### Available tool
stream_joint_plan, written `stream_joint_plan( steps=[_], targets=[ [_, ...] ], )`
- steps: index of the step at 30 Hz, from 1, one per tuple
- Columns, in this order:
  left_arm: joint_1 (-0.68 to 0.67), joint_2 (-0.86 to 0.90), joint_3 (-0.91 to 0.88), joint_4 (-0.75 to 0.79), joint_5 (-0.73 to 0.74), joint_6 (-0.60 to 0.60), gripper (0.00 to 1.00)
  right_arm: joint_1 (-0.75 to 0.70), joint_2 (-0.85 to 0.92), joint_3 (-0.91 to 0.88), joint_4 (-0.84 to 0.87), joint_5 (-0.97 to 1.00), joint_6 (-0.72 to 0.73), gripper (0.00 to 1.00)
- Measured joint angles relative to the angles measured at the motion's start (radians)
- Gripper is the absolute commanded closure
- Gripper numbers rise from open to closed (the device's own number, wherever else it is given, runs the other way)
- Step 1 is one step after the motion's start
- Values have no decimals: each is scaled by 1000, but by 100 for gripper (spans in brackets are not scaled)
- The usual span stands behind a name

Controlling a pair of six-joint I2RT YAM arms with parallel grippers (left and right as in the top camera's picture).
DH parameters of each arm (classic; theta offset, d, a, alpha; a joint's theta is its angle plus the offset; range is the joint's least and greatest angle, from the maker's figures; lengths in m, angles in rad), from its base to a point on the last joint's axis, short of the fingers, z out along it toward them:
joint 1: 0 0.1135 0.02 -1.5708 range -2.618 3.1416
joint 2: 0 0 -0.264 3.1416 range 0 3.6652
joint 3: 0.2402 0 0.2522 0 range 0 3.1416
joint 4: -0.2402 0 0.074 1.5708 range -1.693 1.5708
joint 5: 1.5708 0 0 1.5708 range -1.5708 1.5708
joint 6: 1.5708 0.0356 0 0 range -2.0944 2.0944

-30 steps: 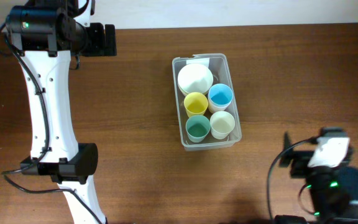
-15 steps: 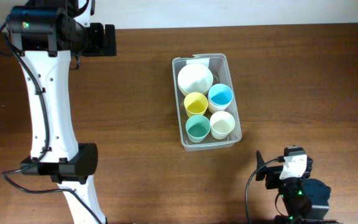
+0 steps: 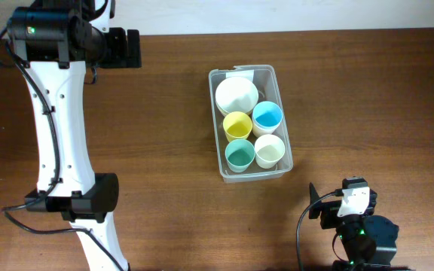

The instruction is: Pack container

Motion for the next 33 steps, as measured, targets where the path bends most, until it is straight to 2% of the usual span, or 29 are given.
stream_joint_plan(
  steps=[22,28,33],
  targets=[
    [0,0,0,14,-11,0,0,0,0,0,0,0,0,1],
    [-12,-38,-77,230,-14,23,0,0,0,0,2,0,1,1],
    [-68,-182,-333,497,11,149,0,0,0,0,3,0,0,1]
  ],
)
